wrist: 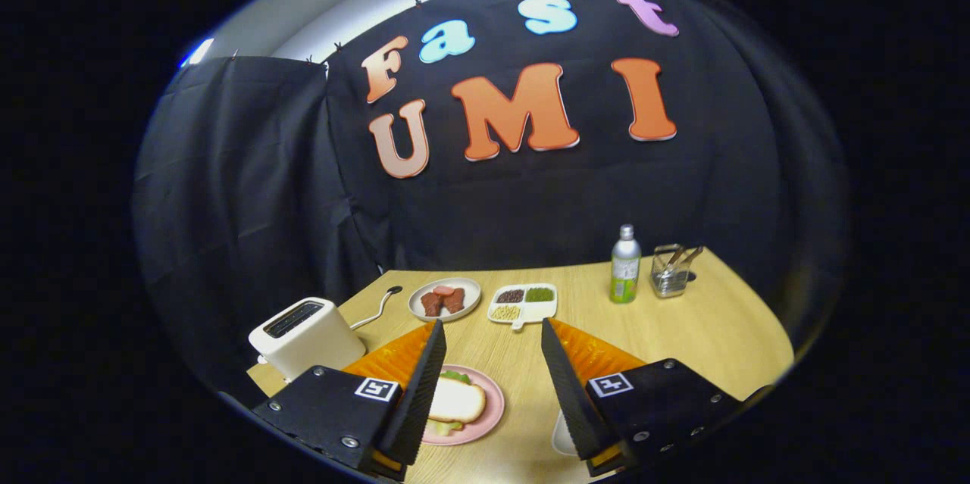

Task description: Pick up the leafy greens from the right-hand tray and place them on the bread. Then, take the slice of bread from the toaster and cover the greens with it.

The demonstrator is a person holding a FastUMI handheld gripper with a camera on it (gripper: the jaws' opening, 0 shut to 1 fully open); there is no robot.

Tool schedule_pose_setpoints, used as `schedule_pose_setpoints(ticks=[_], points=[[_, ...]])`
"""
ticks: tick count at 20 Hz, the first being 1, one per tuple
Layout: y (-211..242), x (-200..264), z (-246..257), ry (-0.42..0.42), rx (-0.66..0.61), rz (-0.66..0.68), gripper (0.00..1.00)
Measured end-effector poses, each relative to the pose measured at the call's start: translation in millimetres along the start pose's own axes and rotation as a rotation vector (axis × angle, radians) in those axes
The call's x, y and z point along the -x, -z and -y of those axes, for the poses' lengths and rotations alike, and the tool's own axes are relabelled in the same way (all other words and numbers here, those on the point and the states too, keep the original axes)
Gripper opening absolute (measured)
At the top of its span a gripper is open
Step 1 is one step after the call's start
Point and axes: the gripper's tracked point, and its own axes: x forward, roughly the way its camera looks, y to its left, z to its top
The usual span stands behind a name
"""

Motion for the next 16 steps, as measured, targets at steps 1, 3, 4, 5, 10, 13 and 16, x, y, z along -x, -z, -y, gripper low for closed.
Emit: schedule_pose_setpoints(ticks=[1, 3, 4, 5, 10, 13, 16], points=[[-11, 10, 1, 0.017, 0.022, 0.038, 0.78], [-31, 32, 2, 0.05, 0.067, 0.102, 0.81], [-40, 42, 4, 0.068, 0.094, 0.131, 0.85], [-47, 52, 6, 0.086, 0.12, 0.158, 0.86], [-62, 93, -10, 0.102, 0.173, 0.229, 0.97], [-60, 108, -16, 0.133, 0.201, 0.247, 0.97], [-56, 117, -28, 0.142, 0.224, 0.241, 0.97]])
